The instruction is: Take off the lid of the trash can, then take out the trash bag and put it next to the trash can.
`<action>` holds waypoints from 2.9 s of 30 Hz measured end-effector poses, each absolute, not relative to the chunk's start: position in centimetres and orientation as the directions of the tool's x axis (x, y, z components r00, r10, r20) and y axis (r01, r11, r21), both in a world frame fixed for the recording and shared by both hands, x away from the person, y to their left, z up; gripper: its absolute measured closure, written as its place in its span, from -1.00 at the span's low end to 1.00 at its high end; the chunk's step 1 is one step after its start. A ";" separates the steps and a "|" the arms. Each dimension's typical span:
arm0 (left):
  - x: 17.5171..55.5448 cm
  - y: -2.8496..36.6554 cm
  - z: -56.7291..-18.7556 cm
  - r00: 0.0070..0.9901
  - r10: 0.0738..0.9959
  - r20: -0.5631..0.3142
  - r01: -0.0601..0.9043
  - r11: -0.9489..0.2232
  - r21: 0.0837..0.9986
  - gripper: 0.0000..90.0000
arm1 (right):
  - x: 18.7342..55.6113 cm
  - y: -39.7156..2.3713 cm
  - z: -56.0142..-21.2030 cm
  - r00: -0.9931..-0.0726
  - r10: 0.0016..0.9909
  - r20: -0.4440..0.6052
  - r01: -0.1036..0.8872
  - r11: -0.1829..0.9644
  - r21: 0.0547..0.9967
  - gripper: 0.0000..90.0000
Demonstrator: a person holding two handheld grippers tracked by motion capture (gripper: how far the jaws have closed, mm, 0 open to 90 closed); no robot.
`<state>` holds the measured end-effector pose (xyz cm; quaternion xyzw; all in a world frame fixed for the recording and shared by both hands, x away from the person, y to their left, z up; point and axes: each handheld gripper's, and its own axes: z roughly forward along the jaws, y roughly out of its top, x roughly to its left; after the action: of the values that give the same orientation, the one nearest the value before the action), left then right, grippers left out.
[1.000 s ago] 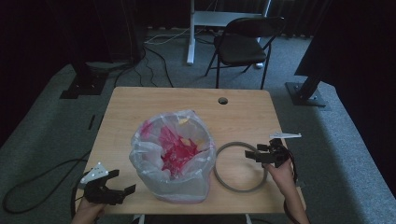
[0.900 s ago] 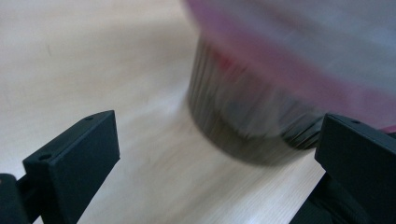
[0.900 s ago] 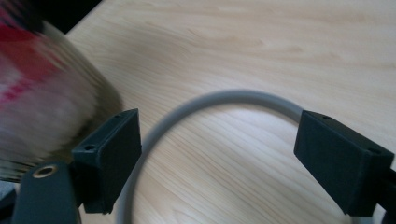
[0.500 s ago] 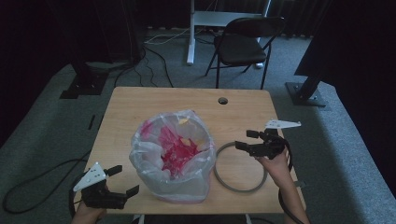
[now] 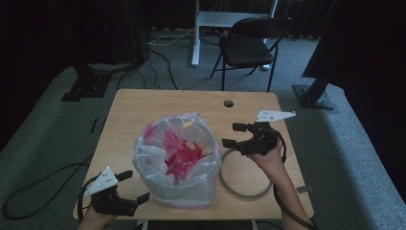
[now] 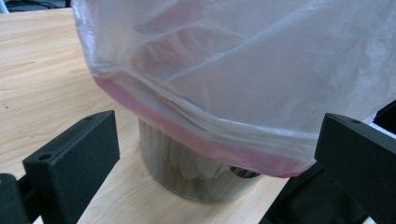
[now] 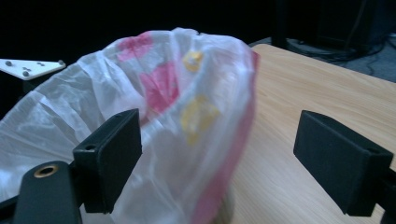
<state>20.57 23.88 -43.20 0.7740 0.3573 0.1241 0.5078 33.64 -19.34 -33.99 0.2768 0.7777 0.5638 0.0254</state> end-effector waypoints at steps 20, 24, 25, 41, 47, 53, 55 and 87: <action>21.2 22.4 -42.6 0.728 0.667 -0.159 0.419 -0.249 0.873 -1.00 | 36.4 -12.3 -33.7 -0.851 0.435 0.295 0.461 0.346 0.817 -0.52; 21.3 22.1 -42.4 0.727 0.665 -0.172 0.426 -0.239 0.873 -1.00 | 36.5 -11.8 -34.0 -0.852 0.430 0.297 0.467 0.371 0.803 -0.45; 21.4 22.1 -42.3 0.732 0.658 -0.176 0.426 -0.241 0.872 -1.00 | 36.5 -11.7 -34.1 -0.851 0.434 0.296 0.469 0.375 0.799 -0.39; 20.6 21.4 -41.4 0.769 0.632 -0.096 0.350 -0.290 0.891 -0.79 | 36.5 -11.6 -34.3 -0.843 0.461 0.278 0.481 0.413 0.773 0.24; 19.7 22.3 -40.7 0.749 0.647 -0.144 0.356 -0.209 0.911 -0.09 | 36.6 -11.7 -34.2 -0.829 0.494 0.261 0.489 0.416 0.767 0.29; 19.3 22.4 -40.0 0.739 0.662 -0.123 0.334 -0.201 0.921 0.39 | 36.8 -11.8 -34.1 -0.818 0.510 0.267 0.503 0.408 0.762 0.33; 19.1 22.3 -39.7 0.734 0.672 -0.102 0.321 -0.210 0.924 0.51 | 36.9 -11.8 -34.0 -0.815 0.516 0.264 0.502 0.402 0.766 0.40; 20.4 21.3 -32.0 0.753 0.659 0.002 0.170 -0.197 0.965 0.87 | 36.8 -12.2 -30.9 -0.790 0.584 0.190 0.438 0.318 0.841 0.99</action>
<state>20.35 21.32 -31.98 0.7434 0.2787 0.2146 0.5689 36.79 -12.18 -30.89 0.3158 0.8084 0.4913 0.0743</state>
